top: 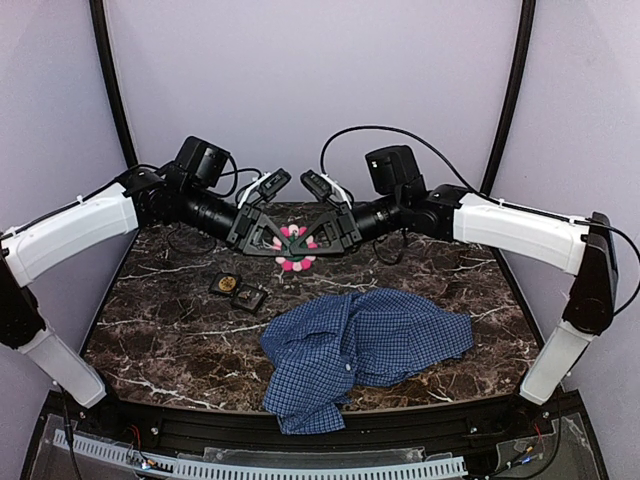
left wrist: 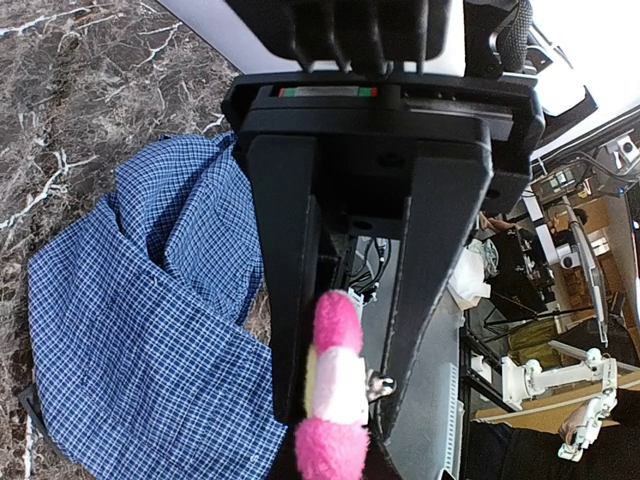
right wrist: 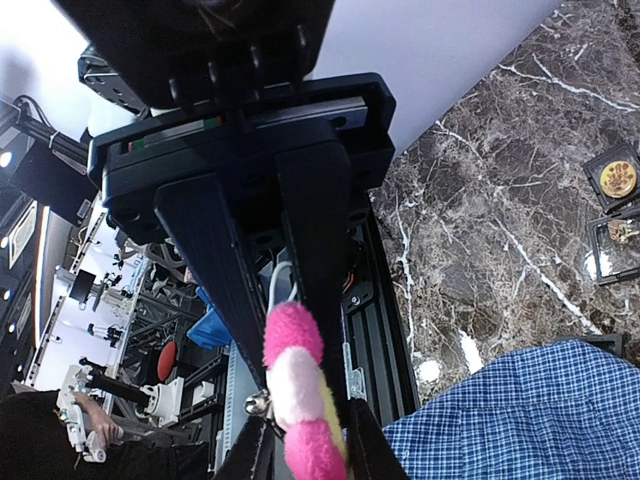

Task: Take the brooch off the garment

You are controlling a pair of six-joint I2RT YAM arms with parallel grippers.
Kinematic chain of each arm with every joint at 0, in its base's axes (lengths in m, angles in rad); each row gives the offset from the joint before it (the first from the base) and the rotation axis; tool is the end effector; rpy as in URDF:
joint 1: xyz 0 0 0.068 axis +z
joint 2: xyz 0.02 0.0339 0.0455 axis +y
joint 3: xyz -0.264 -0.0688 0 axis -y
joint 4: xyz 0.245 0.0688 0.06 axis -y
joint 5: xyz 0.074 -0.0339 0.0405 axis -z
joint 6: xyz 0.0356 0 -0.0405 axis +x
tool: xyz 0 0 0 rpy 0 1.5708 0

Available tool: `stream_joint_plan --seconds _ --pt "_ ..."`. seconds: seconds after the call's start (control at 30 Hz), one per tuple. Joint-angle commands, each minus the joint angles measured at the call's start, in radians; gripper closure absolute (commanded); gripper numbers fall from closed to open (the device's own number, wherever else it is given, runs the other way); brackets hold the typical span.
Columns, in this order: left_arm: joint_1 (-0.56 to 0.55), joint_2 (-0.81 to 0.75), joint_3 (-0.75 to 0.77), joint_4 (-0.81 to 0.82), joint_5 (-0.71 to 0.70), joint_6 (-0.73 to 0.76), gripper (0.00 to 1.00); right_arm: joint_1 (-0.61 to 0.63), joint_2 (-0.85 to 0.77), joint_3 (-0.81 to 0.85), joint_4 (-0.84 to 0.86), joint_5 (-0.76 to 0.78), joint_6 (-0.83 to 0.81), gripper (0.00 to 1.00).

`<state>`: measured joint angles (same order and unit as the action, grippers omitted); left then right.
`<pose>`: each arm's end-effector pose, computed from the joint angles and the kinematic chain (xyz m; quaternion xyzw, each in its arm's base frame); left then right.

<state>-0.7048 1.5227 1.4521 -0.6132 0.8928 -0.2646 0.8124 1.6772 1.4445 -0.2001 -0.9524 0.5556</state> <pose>0.2339 -0.2353 0.3589 0.3587 0.7546 -0.5254 0.1608 0.2445 0.3003 0.3382 -0.3408 0.7109 0.6019 0.1271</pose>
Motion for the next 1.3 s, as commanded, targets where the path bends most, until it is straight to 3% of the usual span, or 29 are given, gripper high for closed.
stream_joint_plan --seconds 0.0,0.5,1.27 --pt "-0.029 0.014 0.034 -0.048 -0.068 0.048 0.99 -0.012 0.052 0.013 -0.103 0.091 0.058 0.84" --pt "-0.032 0.037 0.045 -0.077 -0.053 0.073 0.99 -0.035 0.092 0.048 -0.180 0.038 0.009 0.83" --pt "-0.041 0.021 0.053 -0.140 -0.165 0.163 0.99 -0.141 0.104 -0.056 -0.146 0.123 0.187 1.00"
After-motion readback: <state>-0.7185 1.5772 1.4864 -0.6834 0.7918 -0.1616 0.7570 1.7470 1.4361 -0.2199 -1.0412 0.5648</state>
